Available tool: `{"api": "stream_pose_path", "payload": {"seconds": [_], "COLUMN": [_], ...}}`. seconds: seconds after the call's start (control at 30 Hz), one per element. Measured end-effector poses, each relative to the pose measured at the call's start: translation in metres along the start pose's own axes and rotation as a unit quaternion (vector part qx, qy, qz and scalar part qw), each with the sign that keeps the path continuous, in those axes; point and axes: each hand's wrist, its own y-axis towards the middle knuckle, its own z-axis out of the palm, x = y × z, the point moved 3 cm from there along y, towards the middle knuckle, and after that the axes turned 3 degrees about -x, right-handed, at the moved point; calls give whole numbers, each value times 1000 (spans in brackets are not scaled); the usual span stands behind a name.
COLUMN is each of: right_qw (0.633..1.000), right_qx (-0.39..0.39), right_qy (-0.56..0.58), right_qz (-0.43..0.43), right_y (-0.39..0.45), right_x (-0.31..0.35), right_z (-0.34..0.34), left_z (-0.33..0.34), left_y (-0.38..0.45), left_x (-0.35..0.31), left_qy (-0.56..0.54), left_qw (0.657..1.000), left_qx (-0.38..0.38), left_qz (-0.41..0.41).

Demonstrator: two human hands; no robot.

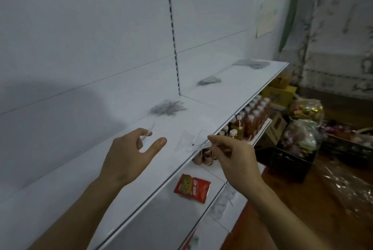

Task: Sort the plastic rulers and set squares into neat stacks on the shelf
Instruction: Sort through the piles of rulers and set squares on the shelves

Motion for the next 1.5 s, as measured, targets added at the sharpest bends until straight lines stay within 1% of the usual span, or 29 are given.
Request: {"api": "stream_pose_path", "payload": {"seconds": [0.17,0.23,0.3,0.4,0.5,0.6,0.67,0.73,0.83,0.93,1.0,1.17,1.27,1.37,1.5], "right_qw": [1000,999,998,996,994,988,980,972,953,931,924,924,920,929,938], "right_qx": [-12,3,23,61,105,147,189,230,291,329,348,349,348,321,298], "right_qy": [-27,-48,-62,-69,-16,57,67,49,-30,-80,-86,-94,-115,-127,-139], "right_qz": [6,7,6,-14,-15,4,-7,-31,-77,-135,-130,-130,-136,-135,-111], "right_y": [50,81,112,158,197,226,243,257,271,284,293,325,355,388,425], "right_x": [-37,-48,-54,-55,-56,-55,-52,-50,-54,-68,-82,-126,-160,-199,-252], "right_z": [-8,-8,-2,19,53,86,108,126,142,145,138,100,66,29,-17], "left_z": [41,54,59,59,59,60,58,55,53,63,75,132,184,248,325], "left_y": [65,94,123,162,188,197,200,204,208,214,223,260,293,332,375], "left_x": [-17,-17,-12,1,13,24,30,37,45,45,39,9,-12,-34,-56], "left_qy": [34,39,30,4,16,42,53,66,73,83,91,88,70,79,99], "left_qw": [996,994,994,992,990,991,992,991,992,992,991,992,995,994,993], "left_qx": [-26,-37,-42,-58,-85,-94,-95,-100,-94,-78,-69,-55,-35,-8,33], "left_qz": [76,97,100,108,110,80,66,61,52,61,66,73,63,76,60]}}
